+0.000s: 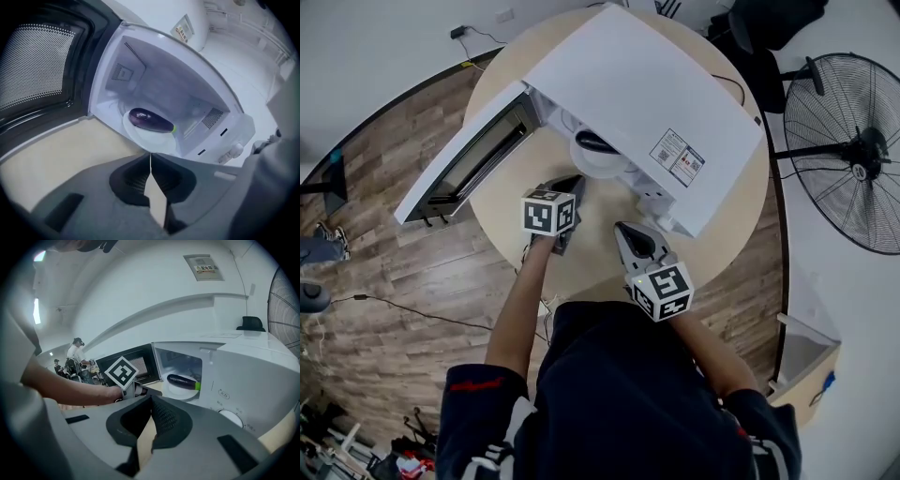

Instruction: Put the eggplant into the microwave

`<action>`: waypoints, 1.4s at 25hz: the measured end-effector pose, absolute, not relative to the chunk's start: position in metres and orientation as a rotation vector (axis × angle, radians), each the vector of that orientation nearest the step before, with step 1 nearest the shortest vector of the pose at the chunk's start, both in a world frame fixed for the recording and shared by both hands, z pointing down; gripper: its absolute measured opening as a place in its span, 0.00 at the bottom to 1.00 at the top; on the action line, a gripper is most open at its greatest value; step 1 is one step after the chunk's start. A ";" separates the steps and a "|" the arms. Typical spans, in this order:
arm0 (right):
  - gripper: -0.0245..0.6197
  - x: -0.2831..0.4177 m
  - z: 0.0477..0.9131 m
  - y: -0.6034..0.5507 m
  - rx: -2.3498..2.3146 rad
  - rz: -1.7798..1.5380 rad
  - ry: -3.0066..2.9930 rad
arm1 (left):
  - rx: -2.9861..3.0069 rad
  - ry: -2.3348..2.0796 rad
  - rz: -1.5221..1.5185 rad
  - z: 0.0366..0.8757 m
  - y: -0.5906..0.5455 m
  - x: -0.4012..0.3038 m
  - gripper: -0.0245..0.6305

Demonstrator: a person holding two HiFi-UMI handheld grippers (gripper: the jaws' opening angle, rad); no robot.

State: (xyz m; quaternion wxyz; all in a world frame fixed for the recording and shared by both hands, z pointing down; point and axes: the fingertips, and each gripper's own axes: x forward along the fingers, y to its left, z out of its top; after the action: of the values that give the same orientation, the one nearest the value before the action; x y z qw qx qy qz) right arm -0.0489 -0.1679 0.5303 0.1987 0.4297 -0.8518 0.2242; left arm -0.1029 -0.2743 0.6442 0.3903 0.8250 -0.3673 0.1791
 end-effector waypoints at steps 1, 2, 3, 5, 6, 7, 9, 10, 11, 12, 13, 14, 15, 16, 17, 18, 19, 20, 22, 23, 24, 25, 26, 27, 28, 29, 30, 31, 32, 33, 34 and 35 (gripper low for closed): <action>0.05 -0.048 0.530 -0.168 1.202 0.627 -2.381 | 2.093 -0.935 0.456 0.644 -0.276 -0.102 0.07; 0.05 -0.047 0.530 -0.169 1.203 0.627 -2.380 | 2.091 -0.936 0.456 0.643 -0.278 -0.101 0.07; 0.05 -0.046 0.530 -0.169 1.205 0.628 -2.378 | 2.090 -0.935 0.457 0.643 -0.280 -0.099 0.07; 0.05 -0.044 0.531 -0.170 1.209 0.632 -2.374 | 2.083 -0.932 0.460 0.645 -0.281 -0.097 0.07; 0.05 -0.044 0.531 -0.170 1.210 0.634 -2.373 | 2.080 -0.931 0.461 0.646 -0.282 -0.096 0.07; 0.05 -0.043 0.531 -0.170 1.210 0.634 -2.372 | 2.079 -0.930 0.462 0.647 -0.283 -0.096 0.07; 0.05 -0.044 0.533 -0.170 1.207 0.634 -2.371 | 2.084 -0.929 0.460 0.646 -0.288 -0.094 0.07; 0.05 -0.044 0.533 -0.171 1.206 0.636 -2.370 | 2.088 -0.930 0.458 0.646 -0.290 -0.093 0.07; 0.05 -0.044 0.534 -0.171 1.205 0.638 -2.368 | 2.093 -0.929 0.458 0.645 -0.293 -0.091 0.07; 0.05 -0.044 0.534 -0.170 1.204 0.639 -2.367 | 2.096 -0.928 0.461 0.644 -0.294 -0.090 0.07; 0.05 -0.044 0.534 -0.170 1.203 0.640 -2.366 | 2.099 -0.926 0.465 0.644 -0.296 -0.088 0.07; 0.05 -0.044 0.535 -0.171 1.203 0.640 -2.365 | 2.102 -0.924 0.470 0.644 -0.297 -0.086 0.07; 0.05 -0.043 0.535 -0.171 1.203 0.640 -2.363 | 2.105 -0.921 0.475 0.645 -0.299 -0.085 0.07; 0.05 -0.043 0.535 -0.171 1.204 0.641 -2.362 | 2.107 -0.919 0.479 0.645 -0.300 -0.083 0.07; 0.05 -0.043 0.535 -0.171 1.206 0.642 -2.360 | 2.109 -0.917 0.481 0.645 -0.302 -0.081 0.07; 0.05 -0.042 0.535 -0.172 1.208 0.643 -2.359 | 2.110 -0.917 0.482 0.645 -0.303 -0.080 0.07; 0.06 -0.042 0.535 -0.173 1.210 0.643 -2.358 | 2.111 -0.917 0.482 0.645 -0.305 -0.079 0.07; 0.06 -0.041 0.535 -0.173 1.211 0.643 -2.358 | 2.112 -0.917 0.483 0.646 -0.307 -0.078 0.07; 0.05 -0.040 0.536 -0.174 1.212 0.643 -2.353 | 2.114 -0.914 0.485 0.646 -0.310 -0.075 0.07; 0.05 -0.039 0.536 -0.174 1.214 0.644 -2.351 | 2.117 -0.911 0.486 0.645 -0.312 -0.074 0.07; 0.05 -0.039 0.537 -0.174 1.216 0.645 -2.349 | 2.119 -0.910 0.487 0.645 -0.313 -0.073 0.07; 0.06 -0.039 0.537 -0.174 1.218 0.646 -2.347 | 2.121 -0.909 0.487 0.645 -0.315 -0.072 0.07; 0.05 -0.039 0.537 -0.174 1.219 0.647 -2.346 | 2.123 -0.909 0.487 0.645 -0.316 -0.071 0.07; 0.05 -0.039 0.537 -0.173 1.219 0.649 -2.345 | 2.124 -0.909 0.487 0.645 -0.318 -0.071 0.07; 0.05 -0.039 0.538 -0.173 1.219 0.650 -2.344 | 2.123 -0.908 0.488 0.645 -0.319 -0.070 0.07; 0.05 -0.039 0.538 -0.173 1.219 0.651 -2.343 | 2.122 -0.908 0.489 0.645 -0.320 -0.070 0.07; 0.05 -0.039 0.538 -0.172 1.218 0.652 -2.343 | 2.121 -0.907 0.491 0.645 -0.321 -0.069 0.07; 0.05 -0.039 0.539 -0.172 1.217 0.653 -2.342 | 2.120 -0.905 0.492 0.645 -0.321 -0.068 0.07; 0.06 -0.039 0.539 -0.171 1.216 0.654 -2.342 | 2.120 -0.904 0.491 0.645 -0.322 -0.067 0.07; 0.05 -0.040 0.540 -0.171 1.214 0.655 -2.342 | 2.120 -0.903 0.490 0.645 -0.323 -0.066 0.07; 0.05 -0.040 0.540 -0.171 1.212 0.655 -2.342 | 2.119 -0.903 0.488 0.645 -0.324 -0.065 0.07; 0.05 -0.041 0.540 -0.170 1.210 0.654 -2.342 | 2.118 -0.903 0.485 0.645 -0.325 -0.064 0.07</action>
State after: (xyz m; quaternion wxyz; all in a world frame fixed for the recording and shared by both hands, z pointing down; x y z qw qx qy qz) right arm -0.0407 -0.1699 0.5404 0.2112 0.4353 -0.8429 0.2354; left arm -0.0644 -0.3250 0.6454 0.3840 0.8311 -0.3543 0.1904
